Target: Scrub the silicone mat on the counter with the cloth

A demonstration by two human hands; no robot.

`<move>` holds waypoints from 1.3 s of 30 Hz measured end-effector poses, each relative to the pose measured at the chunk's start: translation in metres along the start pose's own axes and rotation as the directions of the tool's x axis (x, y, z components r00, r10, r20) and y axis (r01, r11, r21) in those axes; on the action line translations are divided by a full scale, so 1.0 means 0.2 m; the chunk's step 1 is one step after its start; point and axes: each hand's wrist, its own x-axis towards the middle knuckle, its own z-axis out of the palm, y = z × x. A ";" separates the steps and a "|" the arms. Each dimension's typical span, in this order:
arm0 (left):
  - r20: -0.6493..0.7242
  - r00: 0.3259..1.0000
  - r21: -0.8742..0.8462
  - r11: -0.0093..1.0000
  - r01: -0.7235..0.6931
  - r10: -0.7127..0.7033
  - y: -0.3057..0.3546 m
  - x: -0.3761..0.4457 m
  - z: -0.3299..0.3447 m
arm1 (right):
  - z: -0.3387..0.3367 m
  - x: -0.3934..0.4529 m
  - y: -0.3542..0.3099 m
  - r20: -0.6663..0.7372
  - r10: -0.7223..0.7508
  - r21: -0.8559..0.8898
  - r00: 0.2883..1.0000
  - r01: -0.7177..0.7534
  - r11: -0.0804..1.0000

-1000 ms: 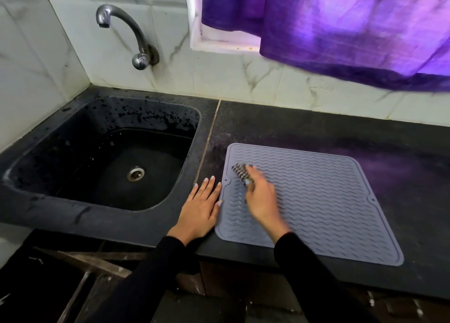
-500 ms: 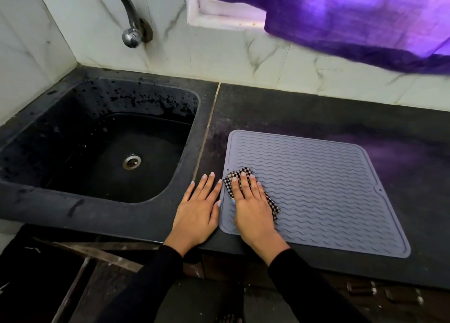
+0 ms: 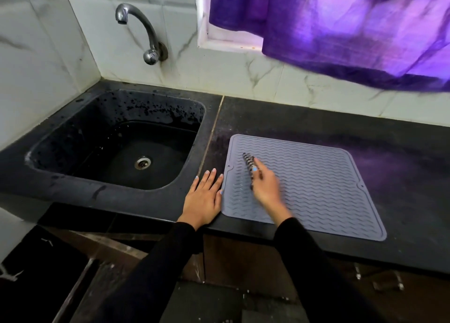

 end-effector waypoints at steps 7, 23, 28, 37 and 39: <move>-0.038 0.999 0.011 1.000 0.027 -0.027 0.03 -0.12 0.02 | 0.22 -0.20 0.15 0.191 -0.228 -0.634 0.955 0.297 0.714; -0.108 0.993 -0.041 0.998 0.051 -0.055 0.04 -0.14 0.01 | 0.06 -0.06 0.09 0.106 0.112 0.408 0.988 -0.146 0.901; -0.134 0.989 -0.032 0.998 0.052 -0.056 0.03 -0.14 0.02 | 0.11 -0.12 0.06 -0.081 0.120 0.324 0.990 -0.088 0.942; -0.129 0.991 0.003 0.999 0.036 -0.035 0.02 -0.12 0.05 | 0.29 -0.14 0.12 0.262 -0.190 -0.601 0.946 0.314 0.735; -0.133 0.991 0.010 0.999 0.034 -0.033 0.02 -0.12 0.06 | 0.29 -0.13 0.11 0.306 -0.144 -0.600 0.941 0.309 0.738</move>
